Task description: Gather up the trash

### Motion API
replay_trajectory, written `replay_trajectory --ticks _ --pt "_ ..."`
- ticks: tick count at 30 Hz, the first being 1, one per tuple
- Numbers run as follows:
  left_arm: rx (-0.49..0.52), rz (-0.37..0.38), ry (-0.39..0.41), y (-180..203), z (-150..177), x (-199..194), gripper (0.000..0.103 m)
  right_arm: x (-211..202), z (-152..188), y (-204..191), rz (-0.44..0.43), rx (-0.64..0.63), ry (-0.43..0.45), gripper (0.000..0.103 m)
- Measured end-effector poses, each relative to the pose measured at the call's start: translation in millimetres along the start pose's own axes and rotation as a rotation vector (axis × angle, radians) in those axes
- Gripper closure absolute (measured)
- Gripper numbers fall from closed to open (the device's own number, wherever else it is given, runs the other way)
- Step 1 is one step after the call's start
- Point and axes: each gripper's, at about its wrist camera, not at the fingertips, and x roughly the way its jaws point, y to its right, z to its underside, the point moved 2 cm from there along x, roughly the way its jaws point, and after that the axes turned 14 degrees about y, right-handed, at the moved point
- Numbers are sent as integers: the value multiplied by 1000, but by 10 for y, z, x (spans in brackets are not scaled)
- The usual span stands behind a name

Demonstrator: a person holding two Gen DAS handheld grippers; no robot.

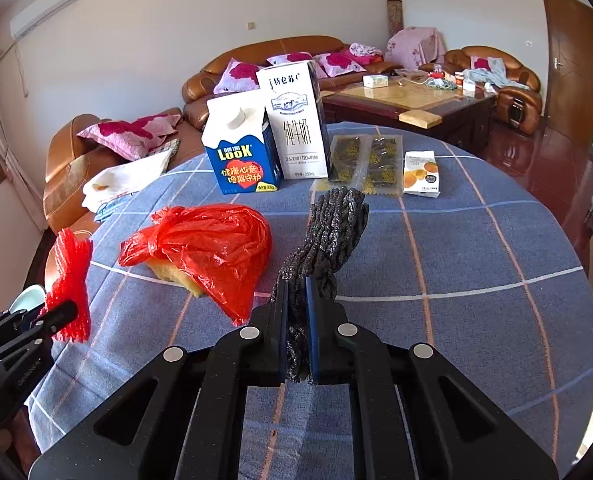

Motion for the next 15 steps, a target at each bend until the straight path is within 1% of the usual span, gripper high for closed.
replay_trajectory --ticks 3,7,15 --pt "-11 -3 29 -34 -54 -148 87 -58 -23 2 -12 6 33 94" --pt "-13 -17 53 -71 -45 -287 87 -139 -43 -37 -30 -8 79 94" --pt "-17 -89 84 -161 35 -407 87 -269 -66 -123 -71 -37 150 94"
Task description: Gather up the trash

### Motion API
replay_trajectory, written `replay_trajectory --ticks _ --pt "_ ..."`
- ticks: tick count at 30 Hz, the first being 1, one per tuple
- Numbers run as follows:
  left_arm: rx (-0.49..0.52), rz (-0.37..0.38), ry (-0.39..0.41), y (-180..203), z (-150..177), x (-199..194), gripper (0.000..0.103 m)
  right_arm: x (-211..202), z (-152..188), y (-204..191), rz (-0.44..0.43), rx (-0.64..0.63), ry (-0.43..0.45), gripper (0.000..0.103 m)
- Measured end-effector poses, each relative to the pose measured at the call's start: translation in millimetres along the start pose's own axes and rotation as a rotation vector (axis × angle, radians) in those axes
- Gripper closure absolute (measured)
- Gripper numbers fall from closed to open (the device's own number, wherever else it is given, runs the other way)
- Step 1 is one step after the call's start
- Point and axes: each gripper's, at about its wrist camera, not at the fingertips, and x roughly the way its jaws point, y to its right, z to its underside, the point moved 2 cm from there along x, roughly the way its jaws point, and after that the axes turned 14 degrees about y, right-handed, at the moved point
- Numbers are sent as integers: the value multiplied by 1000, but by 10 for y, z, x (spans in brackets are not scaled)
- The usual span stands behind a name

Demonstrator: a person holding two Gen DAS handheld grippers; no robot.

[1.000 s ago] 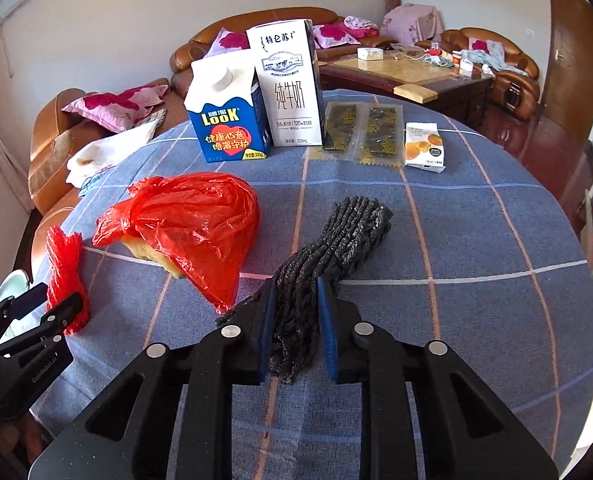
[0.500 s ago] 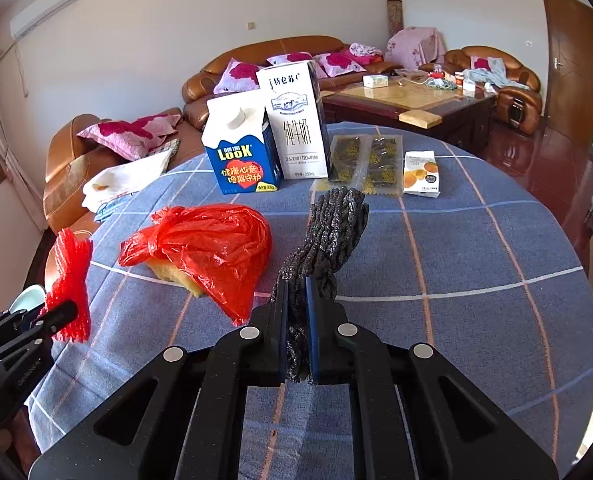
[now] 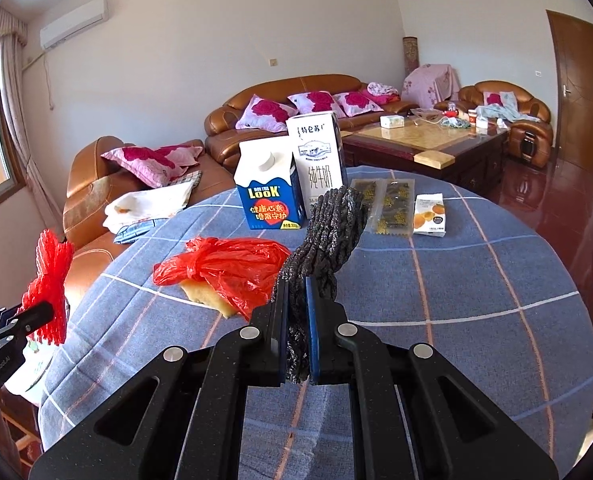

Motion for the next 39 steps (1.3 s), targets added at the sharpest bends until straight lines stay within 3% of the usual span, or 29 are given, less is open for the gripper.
replay_trajectory --ticks 39 --pt "30 -99 114 -88 -45 -413 87 -372 -33 -289 -76 -135 197 94"
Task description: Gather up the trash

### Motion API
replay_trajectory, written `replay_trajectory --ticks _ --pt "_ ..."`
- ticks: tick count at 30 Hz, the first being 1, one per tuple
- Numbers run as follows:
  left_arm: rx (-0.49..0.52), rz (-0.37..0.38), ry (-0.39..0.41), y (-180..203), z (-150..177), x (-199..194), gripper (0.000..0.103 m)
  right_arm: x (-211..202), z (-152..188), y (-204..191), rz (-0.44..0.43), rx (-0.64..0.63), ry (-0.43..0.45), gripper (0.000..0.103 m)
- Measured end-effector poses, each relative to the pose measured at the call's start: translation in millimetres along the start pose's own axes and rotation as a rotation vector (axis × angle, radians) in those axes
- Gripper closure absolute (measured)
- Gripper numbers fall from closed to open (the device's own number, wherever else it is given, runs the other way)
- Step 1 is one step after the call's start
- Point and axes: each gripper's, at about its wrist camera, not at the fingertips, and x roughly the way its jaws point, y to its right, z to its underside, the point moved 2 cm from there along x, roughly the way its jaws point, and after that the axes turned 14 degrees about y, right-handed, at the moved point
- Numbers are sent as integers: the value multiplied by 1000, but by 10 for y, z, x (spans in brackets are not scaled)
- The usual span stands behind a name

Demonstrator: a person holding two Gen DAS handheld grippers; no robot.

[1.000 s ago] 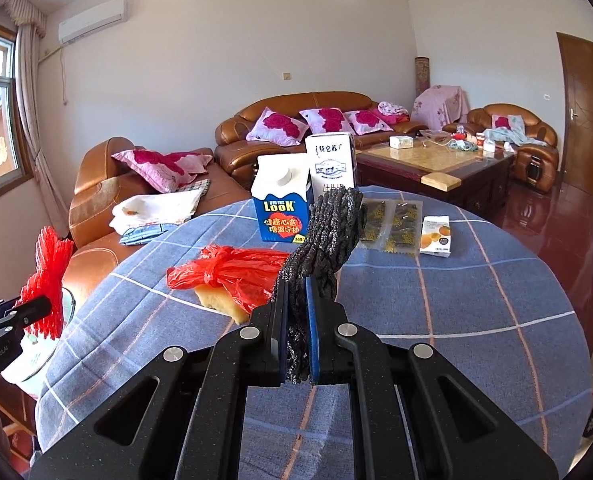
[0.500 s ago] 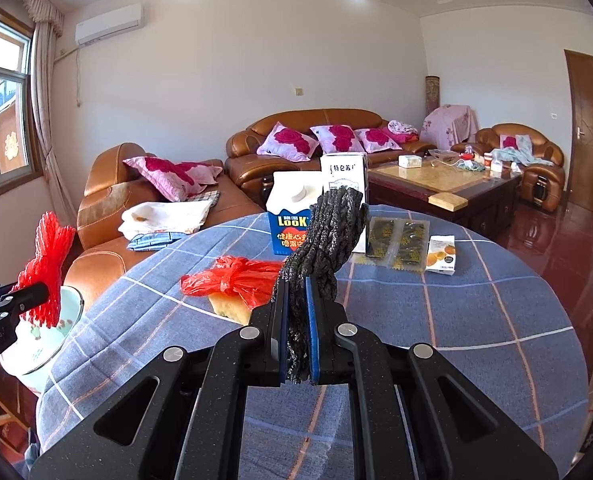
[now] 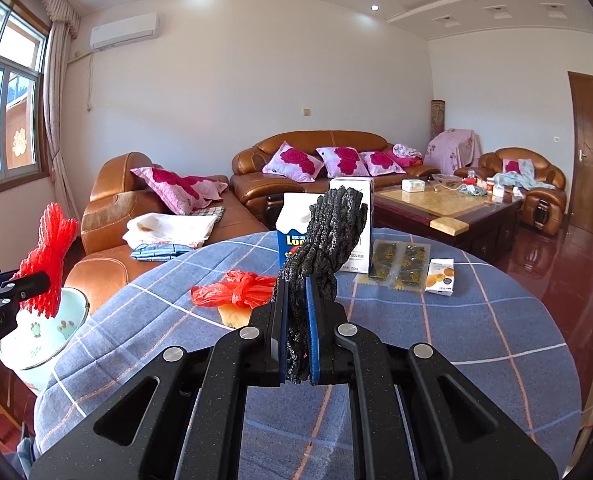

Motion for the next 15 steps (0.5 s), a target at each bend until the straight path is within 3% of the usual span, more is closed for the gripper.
replay_trajectory --ticks 15 --pt "-7 -28 -4 -182 -21 -41 87 38 -19 -60 -26 -16 -11 94"
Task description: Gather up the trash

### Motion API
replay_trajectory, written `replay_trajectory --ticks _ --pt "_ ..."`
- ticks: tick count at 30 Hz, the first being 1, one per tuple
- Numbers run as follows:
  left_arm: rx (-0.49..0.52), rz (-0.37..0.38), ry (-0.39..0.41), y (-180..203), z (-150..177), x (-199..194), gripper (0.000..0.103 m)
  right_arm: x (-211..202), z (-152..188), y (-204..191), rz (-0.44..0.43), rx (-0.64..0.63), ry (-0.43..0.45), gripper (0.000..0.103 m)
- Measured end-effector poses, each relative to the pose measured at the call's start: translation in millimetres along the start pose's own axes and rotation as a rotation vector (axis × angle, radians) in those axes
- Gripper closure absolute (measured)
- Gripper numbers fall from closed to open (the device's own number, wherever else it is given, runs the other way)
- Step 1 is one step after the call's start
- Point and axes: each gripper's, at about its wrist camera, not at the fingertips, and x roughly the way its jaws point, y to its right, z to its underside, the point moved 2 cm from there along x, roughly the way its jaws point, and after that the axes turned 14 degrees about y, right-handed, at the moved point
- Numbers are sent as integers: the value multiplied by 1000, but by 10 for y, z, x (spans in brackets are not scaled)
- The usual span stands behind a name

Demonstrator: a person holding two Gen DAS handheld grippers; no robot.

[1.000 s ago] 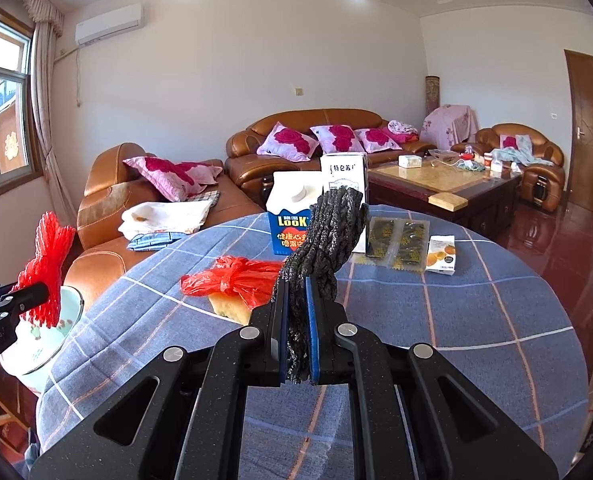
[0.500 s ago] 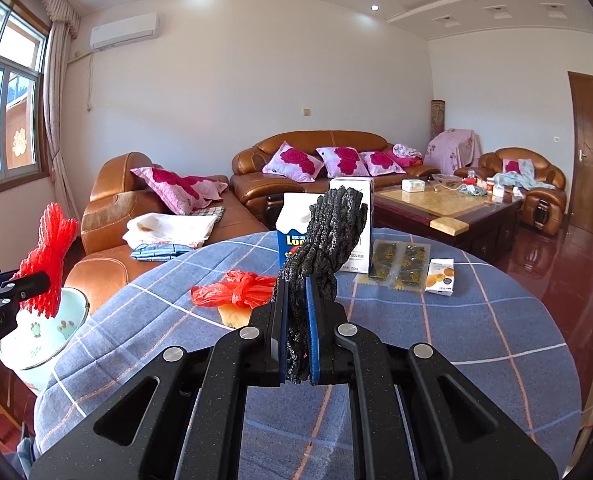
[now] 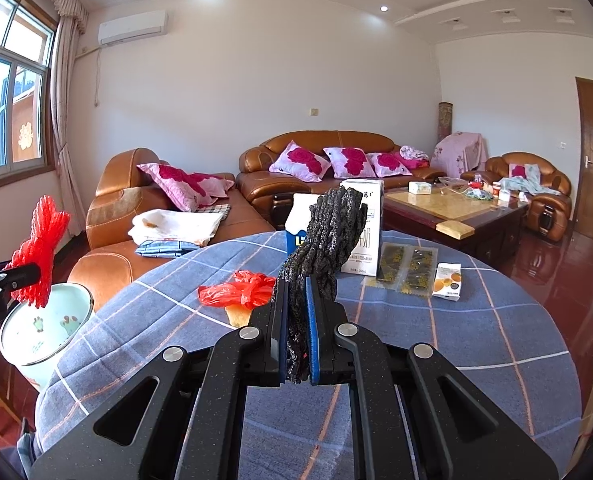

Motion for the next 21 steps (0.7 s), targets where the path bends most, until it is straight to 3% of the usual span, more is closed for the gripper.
replay_trajectory --ticks 9,21 --pt "-5 -16 -29 -118 -2 38 87 96 -118 -236 -85 -12 -13 94" --pt "-33 -106 -32 -543 -32 -16 87 312 -167 -753 -227 -20 -48 94"
